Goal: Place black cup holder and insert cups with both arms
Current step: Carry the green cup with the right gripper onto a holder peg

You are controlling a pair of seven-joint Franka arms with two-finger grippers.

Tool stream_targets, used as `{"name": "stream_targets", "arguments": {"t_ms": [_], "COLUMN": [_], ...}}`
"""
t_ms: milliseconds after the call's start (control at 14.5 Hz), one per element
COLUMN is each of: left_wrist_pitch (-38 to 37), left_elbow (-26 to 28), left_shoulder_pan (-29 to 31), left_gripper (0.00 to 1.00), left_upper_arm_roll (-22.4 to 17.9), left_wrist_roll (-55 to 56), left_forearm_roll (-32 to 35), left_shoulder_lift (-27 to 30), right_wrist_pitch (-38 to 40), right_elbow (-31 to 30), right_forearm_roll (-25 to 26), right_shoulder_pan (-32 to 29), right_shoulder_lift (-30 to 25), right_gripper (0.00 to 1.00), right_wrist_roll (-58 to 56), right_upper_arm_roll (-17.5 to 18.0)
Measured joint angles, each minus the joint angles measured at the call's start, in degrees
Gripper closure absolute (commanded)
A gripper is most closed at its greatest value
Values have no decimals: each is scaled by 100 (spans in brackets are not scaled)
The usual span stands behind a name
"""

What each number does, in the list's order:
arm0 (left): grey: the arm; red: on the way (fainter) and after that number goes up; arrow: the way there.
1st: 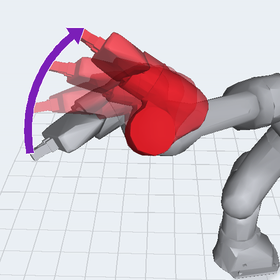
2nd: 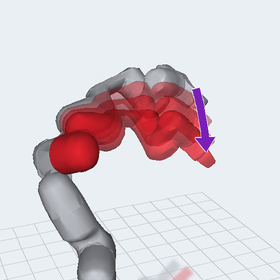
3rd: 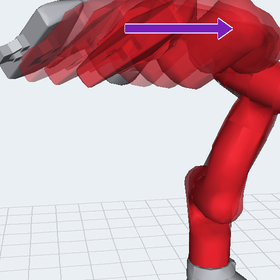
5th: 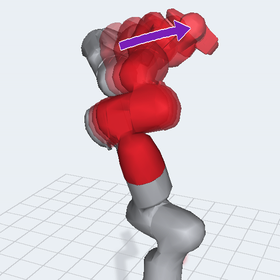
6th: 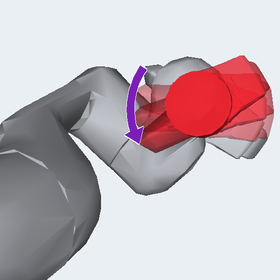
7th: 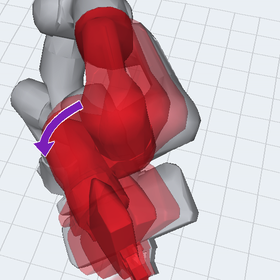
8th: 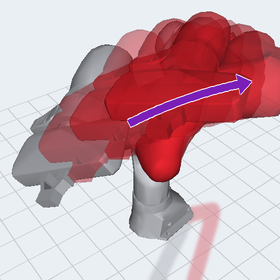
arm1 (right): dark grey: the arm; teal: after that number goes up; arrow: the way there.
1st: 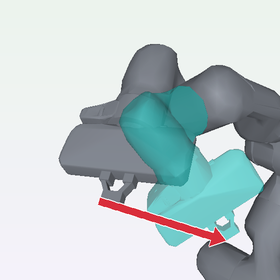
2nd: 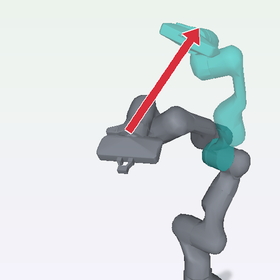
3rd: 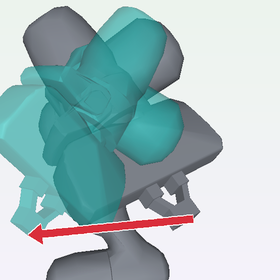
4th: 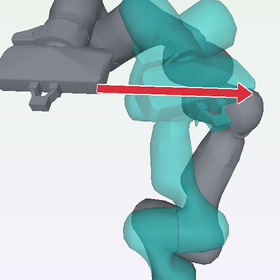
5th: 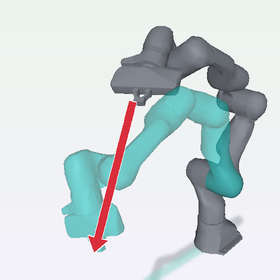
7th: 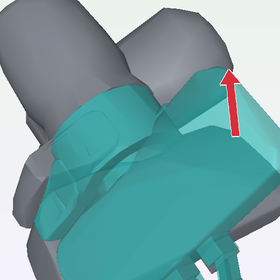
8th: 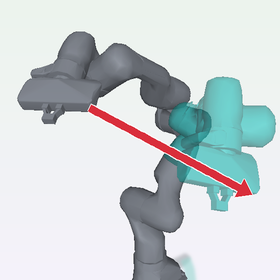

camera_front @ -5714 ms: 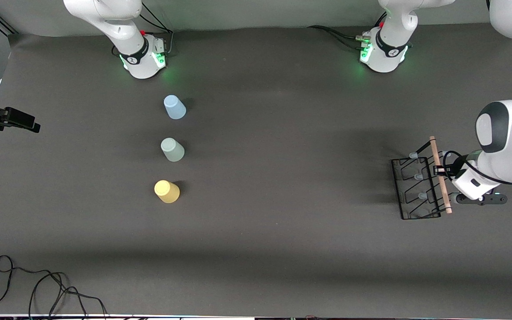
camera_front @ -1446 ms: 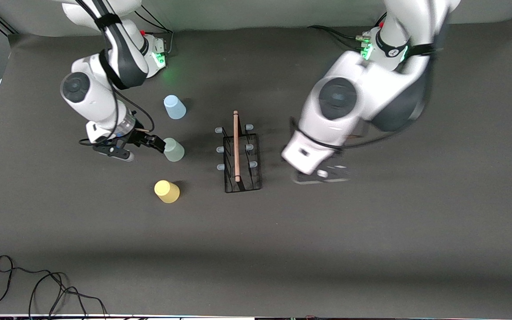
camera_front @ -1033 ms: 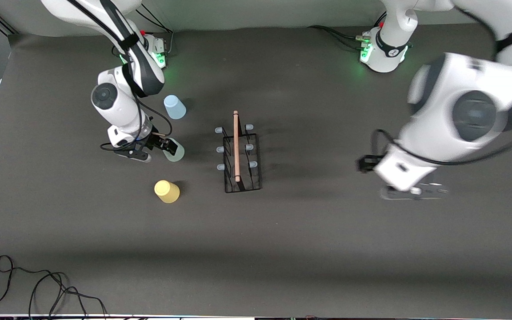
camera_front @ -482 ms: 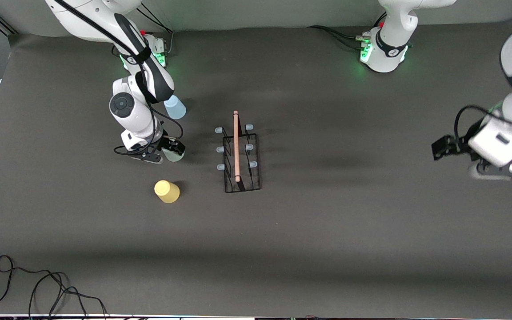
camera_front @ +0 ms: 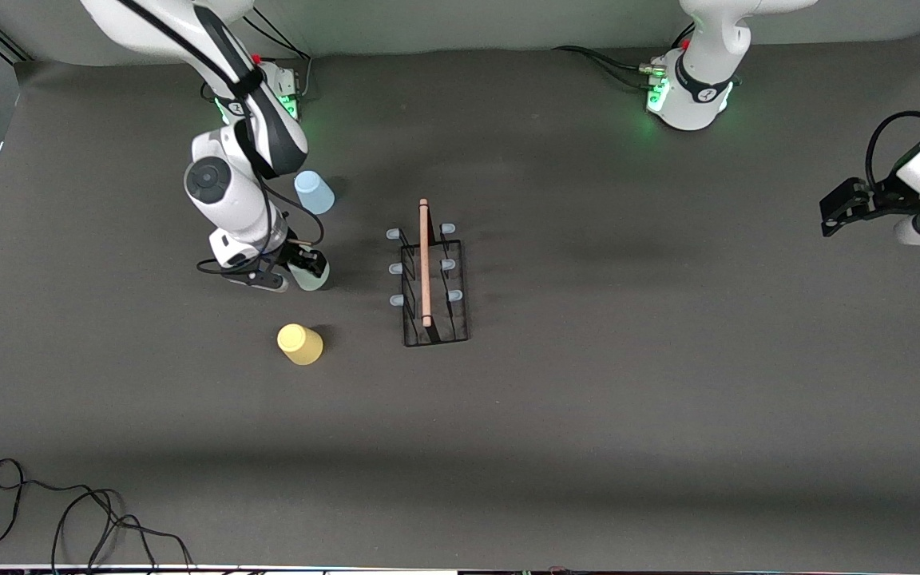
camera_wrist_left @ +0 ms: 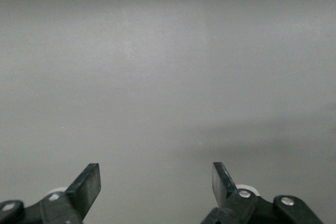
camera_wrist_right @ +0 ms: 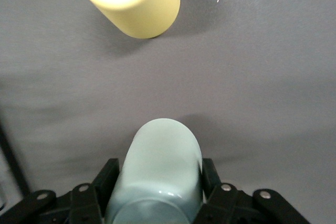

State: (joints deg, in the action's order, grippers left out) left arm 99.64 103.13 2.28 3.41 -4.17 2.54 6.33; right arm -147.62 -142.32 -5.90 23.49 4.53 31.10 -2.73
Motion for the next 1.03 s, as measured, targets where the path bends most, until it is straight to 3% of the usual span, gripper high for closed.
{"name": "stream_targets", "arguments": {"t_ms": [275,482,757,1033], "left_wrist_pitch": [11,21,29,94], "left_elbow": [1,-43,-37,-37], "left_shoulder_pan": [0,0,0,1], "left_gripper": [0,0,0,0], "left_upper_arm_roll": [26,33,48,41], "left_wrist_roll": [-9,-95,-143,-164], "left_forearm_roll": [0,0,0,0], "left_shoulder_lift": [6,61,23,-116], "right_wrist_pitch": [1344,2107,2292,2257], "right_elbow": [350,859,1495,2017], "right_forearm_roll": [-3,-5,-9,-9], "right_shoulder_pan": [-1,82,896,1513], "right_shoulder_lift": [-958,-1246,-1024,-312], "right_gripper": [100,100,100,100], "right_wrist_roll": [185,886,2251,3043], "right_upper_arm_roll": [-24,13,31,41]}}
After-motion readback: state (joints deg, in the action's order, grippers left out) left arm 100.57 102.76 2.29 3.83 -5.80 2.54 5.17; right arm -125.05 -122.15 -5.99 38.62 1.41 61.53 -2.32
